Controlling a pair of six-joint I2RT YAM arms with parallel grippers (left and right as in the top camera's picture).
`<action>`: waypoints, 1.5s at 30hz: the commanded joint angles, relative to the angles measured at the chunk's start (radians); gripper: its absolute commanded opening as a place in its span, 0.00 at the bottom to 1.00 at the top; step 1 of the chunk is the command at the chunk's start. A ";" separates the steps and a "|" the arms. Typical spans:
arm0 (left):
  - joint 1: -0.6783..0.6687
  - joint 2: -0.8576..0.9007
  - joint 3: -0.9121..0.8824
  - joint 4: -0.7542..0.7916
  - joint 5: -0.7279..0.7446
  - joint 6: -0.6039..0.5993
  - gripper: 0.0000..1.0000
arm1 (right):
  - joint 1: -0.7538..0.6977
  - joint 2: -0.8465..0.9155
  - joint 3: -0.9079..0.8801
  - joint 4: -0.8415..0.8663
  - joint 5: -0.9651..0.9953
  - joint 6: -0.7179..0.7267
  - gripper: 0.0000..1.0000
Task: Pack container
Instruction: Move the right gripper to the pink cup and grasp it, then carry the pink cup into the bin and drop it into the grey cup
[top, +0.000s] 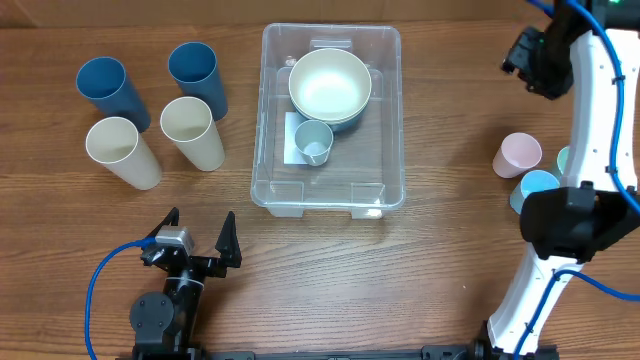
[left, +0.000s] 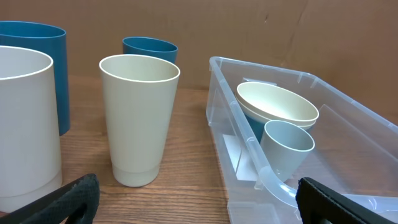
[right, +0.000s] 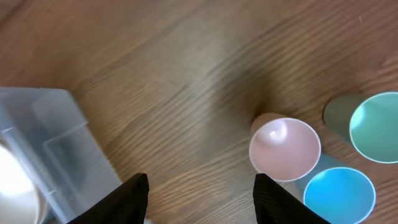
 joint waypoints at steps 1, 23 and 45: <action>-0.004 -0.008 -0.003 -0.002 -0.006 0.020 1.00 | -0.018 -0.003 -0.121 0.026 -0.019 0.015 0.56; -0.004 -0.008 -0.003 -0.002 -0.006 0.020 1.00 | -0.063 -0.003 -0.648 0.376 0.006 0.060 0.04; -0.004 -0.008 -0.003 -0.002 -0.006 0.020 1.00 | 0.584 -0.020 0.219 -0.028 0.024 -0.071 0.04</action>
